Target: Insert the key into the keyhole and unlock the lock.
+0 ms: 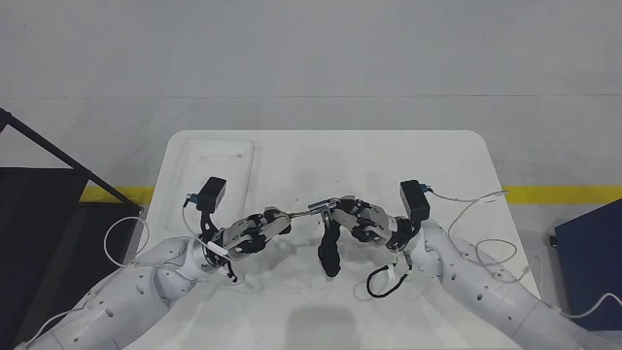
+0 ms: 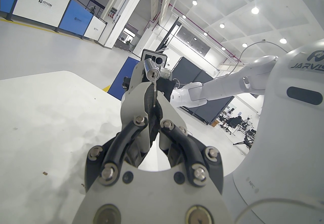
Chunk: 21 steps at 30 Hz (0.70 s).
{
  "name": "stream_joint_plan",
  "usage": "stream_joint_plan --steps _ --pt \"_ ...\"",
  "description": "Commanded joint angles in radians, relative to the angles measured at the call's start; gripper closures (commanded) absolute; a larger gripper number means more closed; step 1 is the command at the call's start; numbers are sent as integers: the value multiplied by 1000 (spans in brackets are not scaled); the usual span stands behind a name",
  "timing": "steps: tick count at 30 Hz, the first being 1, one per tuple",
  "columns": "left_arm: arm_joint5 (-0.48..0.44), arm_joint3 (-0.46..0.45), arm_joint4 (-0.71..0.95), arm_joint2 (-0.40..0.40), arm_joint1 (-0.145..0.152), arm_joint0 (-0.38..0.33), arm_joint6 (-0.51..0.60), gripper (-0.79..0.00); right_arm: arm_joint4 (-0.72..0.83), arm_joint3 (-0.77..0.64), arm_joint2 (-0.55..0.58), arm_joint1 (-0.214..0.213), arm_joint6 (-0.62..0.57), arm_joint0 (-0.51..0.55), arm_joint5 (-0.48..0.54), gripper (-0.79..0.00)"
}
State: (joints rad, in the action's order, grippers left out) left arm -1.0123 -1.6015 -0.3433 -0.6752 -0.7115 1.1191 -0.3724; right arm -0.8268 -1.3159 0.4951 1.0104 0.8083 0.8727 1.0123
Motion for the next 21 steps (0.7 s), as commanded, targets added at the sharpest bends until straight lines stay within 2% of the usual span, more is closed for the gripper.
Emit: stream_joint_plan --steps 1,21 --pt "0 3 1 2 -1 -3 4 0 0 0 0 0 0 0 0 0" --pt "0 6 0 -11 -5 -5 9 0 0 0 0 0 0 0 0 0"
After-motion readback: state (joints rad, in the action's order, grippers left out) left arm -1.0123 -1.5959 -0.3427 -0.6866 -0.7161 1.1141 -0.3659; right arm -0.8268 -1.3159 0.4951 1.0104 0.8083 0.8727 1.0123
